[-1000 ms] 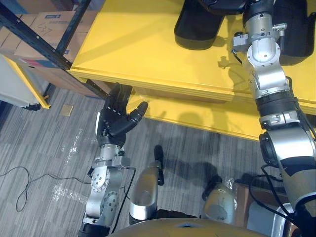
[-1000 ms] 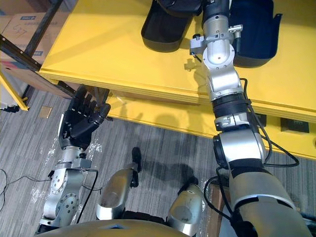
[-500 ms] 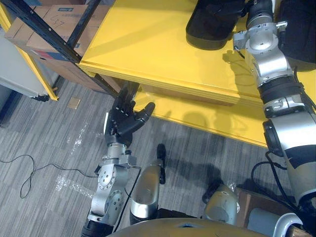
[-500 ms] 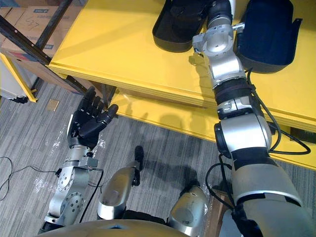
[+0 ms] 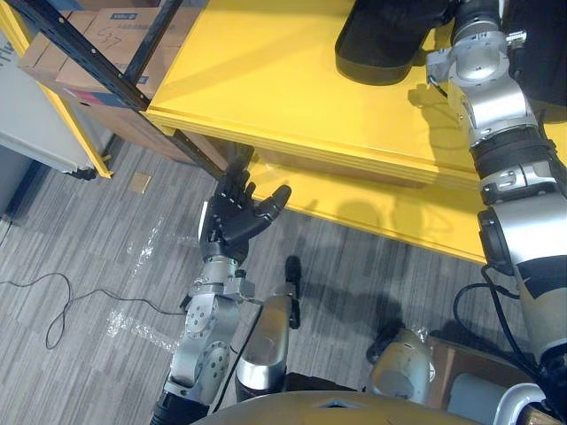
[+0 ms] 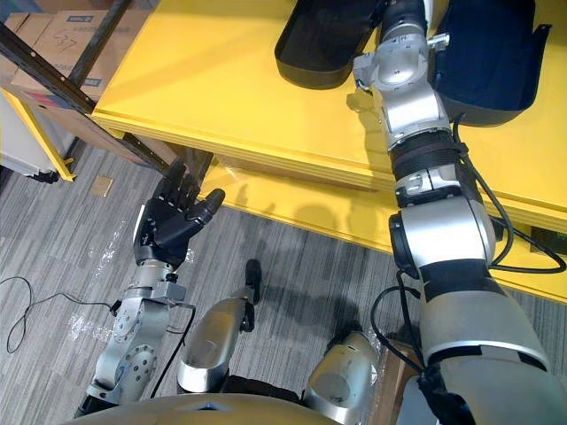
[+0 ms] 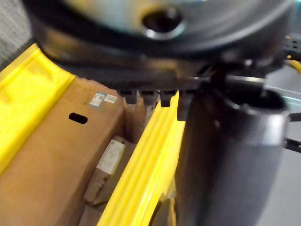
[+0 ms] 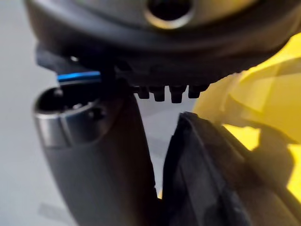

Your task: Walk over and take three plastic housings, then place them on the shelf

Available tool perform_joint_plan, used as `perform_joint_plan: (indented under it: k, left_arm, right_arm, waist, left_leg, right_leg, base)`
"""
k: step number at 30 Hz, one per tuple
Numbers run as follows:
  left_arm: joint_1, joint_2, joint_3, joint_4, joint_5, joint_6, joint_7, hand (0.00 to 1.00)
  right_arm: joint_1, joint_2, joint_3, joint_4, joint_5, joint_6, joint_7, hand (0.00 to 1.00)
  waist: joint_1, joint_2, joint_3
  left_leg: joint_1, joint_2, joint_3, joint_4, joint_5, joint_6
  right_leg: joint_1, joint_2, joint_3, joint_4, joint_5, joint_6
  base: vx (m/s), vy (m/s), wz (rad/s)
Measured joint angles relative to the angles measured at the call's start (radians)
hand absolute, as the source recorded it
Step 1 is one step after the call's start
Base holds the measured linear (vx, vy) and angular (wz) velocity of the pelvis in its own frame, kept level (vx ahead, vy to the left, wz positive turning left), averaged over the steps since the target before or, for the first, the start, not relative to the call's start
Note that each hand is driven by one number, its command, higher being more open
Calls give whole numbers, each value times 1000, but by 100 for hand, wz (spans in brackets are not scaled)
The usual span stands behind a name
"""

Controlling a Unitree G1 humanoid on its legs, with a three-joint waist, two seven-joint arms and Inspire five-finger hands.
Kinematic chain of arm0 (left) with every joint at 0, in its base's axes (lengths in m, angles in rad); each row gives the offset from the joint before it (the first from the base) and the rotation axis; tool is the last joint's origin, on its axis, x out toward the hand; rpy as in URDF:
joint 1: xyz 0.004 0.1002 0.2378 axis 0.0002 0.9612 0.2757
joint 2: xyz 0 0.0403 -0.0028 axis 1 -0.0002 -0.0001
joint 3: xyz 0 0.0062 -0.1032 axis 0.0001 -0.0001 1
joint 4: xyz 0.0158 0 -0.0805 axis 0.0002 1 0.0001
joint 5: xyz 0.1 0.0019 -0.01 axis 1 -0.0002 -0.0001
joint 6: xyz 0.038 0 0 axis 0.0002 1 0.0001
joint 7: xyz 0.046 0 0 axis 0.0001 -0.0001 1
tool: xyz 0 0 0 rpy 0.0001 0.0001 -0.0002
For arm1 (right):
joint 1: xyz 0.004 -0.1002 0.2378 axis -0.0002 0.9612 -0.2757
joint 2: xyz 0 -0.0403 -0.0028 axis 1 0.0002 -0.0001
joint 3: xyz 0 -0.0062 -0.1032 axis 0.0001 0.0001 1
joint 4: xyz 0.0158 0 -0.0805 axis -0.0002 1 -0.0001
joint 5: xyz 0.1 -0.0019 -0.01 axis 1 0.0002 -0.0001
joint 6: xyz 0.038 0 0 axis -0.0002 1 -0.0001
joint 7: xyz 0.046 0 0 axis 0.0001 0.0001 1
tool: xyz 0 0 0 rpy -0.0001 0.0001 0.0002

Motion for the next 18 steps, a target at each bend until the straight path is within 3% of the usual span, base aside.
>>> perform_joint_plan:
  k: [3,18]
  left_arm:
    - [-2,2,-5,7,0,0,1,100]
    - [-1,20,-42,60,-4,20,11,100]
  right_arm:
    - [0,0,32,37,8,23,32,100]
    - [-39,-19,67,94,-12,20,67,100]
  waist:
    - [3,2,-1]
    - [21,5,-3]
  left_leg:
    - [3,2,-1,-5,-3,-10]
    - [7,5,-2,-21,9,-10]
  right_leg:
    - [-1,1,0,6,-6,-2]
    - [-8,3,1,19,-17,-7]
  base:
    - [0,0,0]
    - [0,0,0]
